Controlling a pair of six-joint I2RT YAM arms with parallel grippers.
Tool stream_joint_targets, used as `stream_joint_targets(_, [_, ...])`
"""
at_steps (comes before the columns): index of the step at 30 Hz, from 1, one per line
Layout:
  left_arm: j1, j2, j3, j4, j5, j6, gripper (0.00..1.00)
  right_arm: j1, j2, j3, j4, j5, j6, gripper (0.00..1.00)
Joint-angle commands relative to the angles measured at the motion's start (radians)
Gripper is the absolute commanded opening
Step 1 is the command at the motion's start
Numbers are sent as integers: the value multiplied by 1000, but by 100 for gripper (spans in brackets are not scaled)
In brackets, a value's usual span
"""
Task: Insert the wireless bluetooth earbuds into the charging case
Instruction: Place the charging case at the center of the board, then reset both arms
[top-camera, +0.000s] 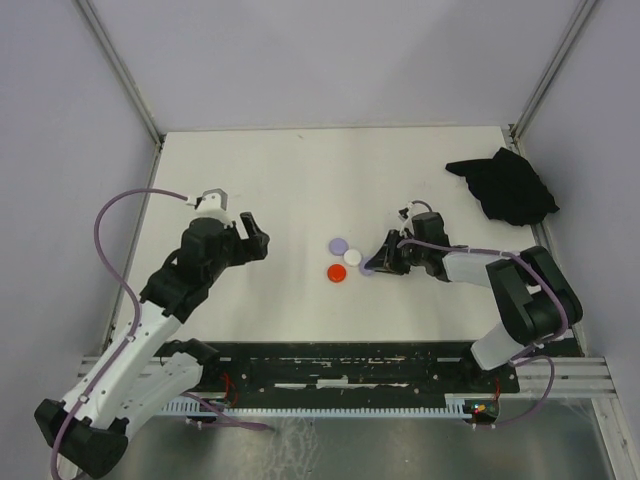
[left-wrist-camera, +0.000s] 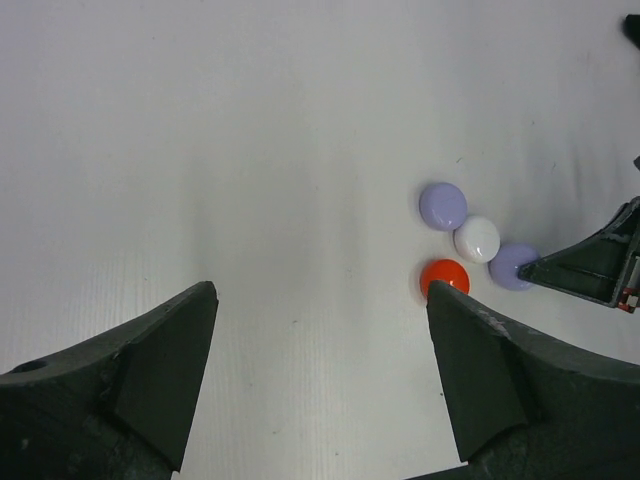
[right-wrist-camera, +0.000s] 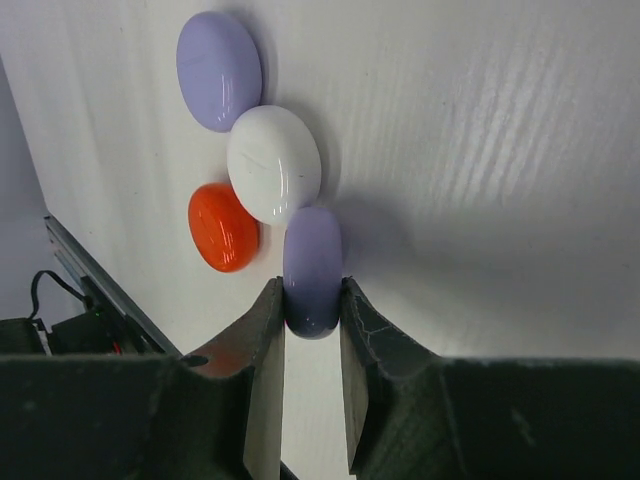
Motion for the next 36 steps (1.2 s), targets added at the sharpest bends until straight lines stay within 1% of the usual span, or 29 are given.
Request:
stream_joint_targets(1, [4,-67,-8,9,-61,-38,94,0,74,30,120,-17,115,21])
stream_joint_targets(4, [3,-107,-16,0,-78,-39,100,0,100,41,106,-10,128,30])
stream_joint_targets(9, [4,-167,-13,-18,-96,-27,99,-4,38,35,-40,113,64,53])
stream_joint_targets(11, [3,-188,-10,-30,-104,-22,99,-12,-10,26,-106,168,34,60])
stream_joint_targets(15, [3,-232,-9,-49,-121,-17,99,-29,-119,8,-214,250,-15,69])
stream_joint_targets(19, [4,-283,-11,-66,-146,-11,99,-42,-294,15,-365,330,-77,85])
stream_joint_targets(20, [4,-301,-14,-67,-149,-6,99,-44,-351,21,-411,353,-95,96])
stream_joint_targets(21, [3,-317,-18,-67,-153,-1,99,-44,-405,32,-457,378,-114,100])
stream_joint_targets(25, [4,-387,-54,-54,-183,6,99,-45,-633,102,-651,506,-195,99])
stream_joint_targets(28, [4,-443,-85,-24,-207,25,99,-45,-780,149,-759,608,-237,99])
stream_joint_targets(32, [4,-498,-117,6,-257,50,99,-45,-958,152,-802,693,-292,99])
stream_joint_targets(36, [3,-537,-161,33,-280,25,99,-45,-1093,113,-802,805,-315,99])
